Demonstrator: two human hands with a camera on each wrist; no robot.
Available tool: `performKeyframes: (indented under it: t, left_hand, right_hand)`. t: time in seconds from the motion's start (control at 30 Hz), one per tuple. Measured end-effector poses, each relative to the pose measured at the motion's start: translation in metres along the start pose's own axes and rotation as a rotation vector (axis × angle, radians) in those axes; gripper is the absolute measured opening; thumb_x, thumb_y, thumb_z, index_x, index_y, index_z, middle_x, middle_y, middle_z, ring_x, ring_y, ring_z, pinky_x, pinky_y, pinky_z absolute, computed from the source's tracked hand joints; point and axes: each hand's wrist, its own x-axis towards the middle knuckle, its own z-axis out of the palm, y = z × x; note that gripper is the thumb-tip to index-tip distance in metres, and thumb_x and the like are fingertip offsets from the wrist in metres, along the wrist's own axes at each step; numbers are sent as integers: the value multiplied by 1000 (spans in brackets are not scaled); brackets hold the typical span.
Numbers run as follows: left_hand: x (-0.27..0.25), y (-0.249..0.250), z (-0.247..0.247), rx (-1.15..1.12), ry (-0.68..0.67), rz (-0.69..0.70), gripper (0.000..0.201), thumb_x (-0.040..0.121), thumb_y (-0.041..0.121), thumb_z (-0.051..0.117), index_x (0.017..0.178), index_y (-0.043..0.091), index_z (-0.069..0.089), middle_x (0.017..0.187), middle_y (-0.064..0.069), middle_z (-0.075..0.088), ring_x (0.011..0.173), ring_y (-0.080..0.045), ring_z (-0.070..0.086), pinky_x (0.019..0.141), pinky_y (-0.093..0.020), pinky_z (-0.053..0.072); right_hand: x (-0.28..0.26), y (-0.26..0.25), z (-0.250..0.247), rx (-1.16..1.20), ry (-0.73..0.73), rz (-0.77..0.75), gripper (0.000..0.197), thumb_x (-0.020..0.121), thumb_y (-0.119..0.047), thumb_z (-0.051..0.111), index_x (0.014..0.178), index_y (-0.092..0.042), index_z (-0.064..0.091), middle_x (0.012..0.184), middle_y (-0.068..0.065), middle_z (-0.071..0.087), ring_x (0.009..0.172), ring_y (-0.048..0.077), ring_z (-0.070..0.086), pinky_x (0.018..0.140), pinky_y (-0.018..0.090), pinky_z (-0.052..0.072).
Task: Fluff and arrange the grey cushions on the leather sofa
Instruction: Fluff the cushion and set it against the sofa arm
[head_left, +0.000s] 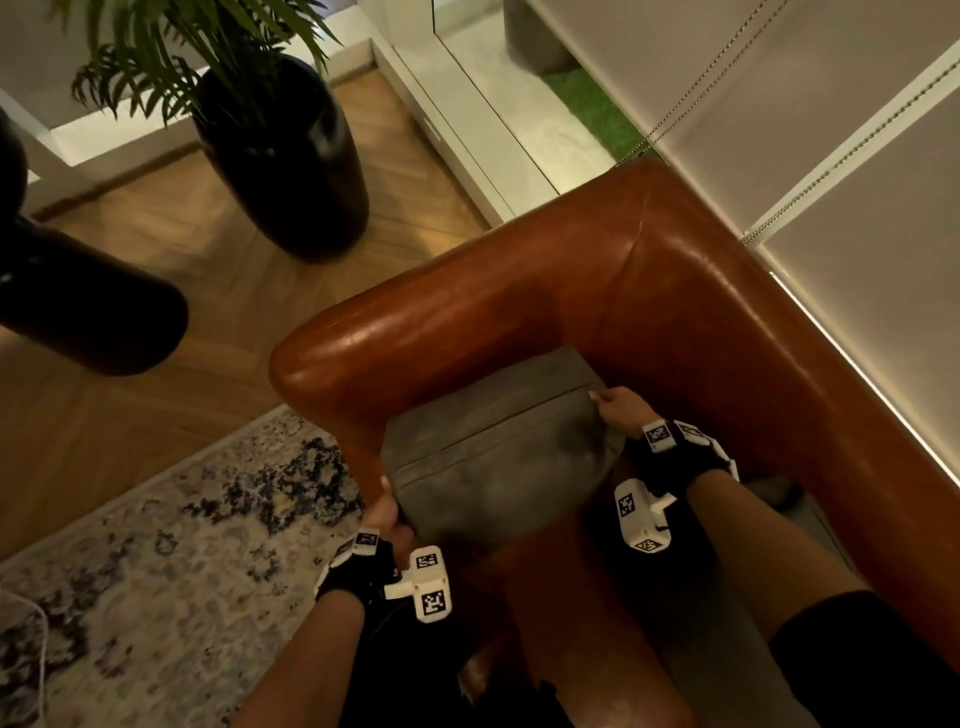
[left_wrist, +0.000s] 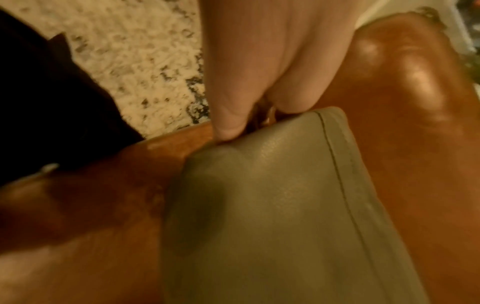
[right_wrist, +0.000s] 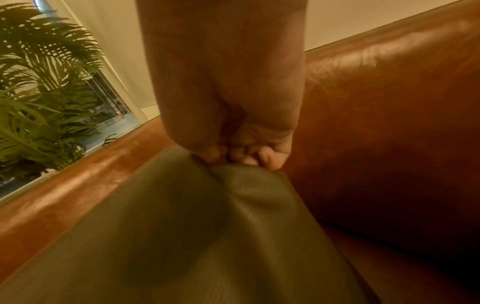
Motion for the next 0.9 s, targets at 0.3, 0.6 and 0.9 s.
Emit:
performKeyframes:
  t: [0.3,0.6,0.9]
  left_hand:
    - [7,29,-44,121,-98,84,43,99,29,33,131,2,45,130,-15,54,111,-31,56,86,-46,51]
    - [5,47,-61,549,118,393,51,84,3,63,128,5,37,123,-15,49,113,-33,51,100,-49,44]
    - [10,34,-54,844,80,367,45,87,42,58,114,6,55,115,-15,61,109,-34,58,98,-50,45]
  right_hand:
    - [-27,28,3,789,-200,60,33,98,-29,44,115,-7,61,123,15,62,105,24,62,84,32,51]
    - [-38,14,-23,28,311,-89,25,88,-23,63,88,3,62,87,18,63,80,28,58,68,30,38]
    - [-42,13,-13,223,-83,155,37,76,-12,74,110,-3,63,105,10,63,97,25,60,80,32,49]
